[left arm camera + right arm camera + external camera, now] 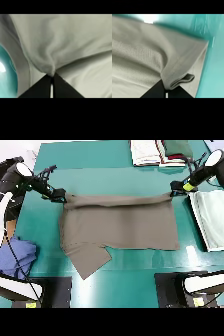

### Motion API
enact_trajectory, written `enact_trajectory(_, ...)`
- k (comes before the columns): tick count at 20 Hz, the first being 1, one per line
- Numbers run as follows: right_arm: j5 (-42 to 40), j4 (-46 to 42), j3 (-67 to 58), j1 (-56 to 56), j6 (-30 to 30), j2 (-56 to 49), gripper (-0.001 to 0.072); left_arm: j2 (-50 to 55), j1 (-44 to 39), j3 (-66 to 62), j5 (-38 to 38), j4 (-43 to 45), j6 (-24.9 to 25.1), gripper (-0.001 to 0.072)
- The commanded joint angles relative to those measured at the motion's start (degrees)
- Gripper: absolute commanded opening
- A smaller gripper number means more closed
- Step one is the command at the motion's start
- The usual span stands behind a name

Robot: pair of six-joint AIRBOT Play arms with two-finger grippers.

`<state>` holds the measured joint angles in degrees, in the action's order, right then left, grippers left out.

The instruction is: Fold the shirts.

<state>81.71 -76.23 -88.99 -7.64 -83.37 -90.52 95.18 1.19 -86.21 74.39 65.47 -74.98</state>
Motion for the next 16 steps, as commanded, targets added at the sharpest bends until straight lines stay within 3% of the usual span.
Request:
enact_trajectory(1,-1.07,-0.9,6.21,0.48,0.07,0.61,0.0014,0.04,-0.02,5.64,-0.02,0.11,0.04,0.0026)
enact_trajectory(4,-1.6,-0.7,7.3,0.96,-0.04,0.63,0.0015,0.0,-0.02,6.45,0.96,0.24,0.02,0.0028)
enact_trajectory(5,-1.6,-0.26,6.99,0.96,-0.11,0.63,0.0023,-0.04,0.11,6.32,1.73,0.33,0.02,0.0121)
enact_trajectory(6,-1.46,0.02,6.38,0.85,-0.11,0.63,0.0133,-0.09,0.17,6.01,2.43,0.44,-0.13,0.0407)
enact_trajectory(7,-0.52,0.22,5.14,0.33,-0.11,0.63,0.0263,-0.13,0.15,5.25,3.87,0.42,-0.55,0.0497)
enact_trajectory(10,3.93,0.09,4.26,-0.44,1.6,3.37,0.0274,-4.17,0.15,4.72,5.55,1.62,-1.07,0.0499)
enact_trajectory(13,3.82,0.04,13.49,-4.15,3.37,12.37,0.0279,-13.86,0.15,11.76,3.58,5.9,-2.69,0.0499)
enact_trajectory(15,3.87,0.07,21.86,-8.61,3.98,18.64,0.045,-21.33,0.15,20.65,2.43,8.35,-3.04,0.0499)
enact_trajectory(16,3.85,0.04,26.25,-11.43,3.98,21.38,0.0452,-24.48,0.15,25.0,1.95,8.5,-3.06,0.0499)
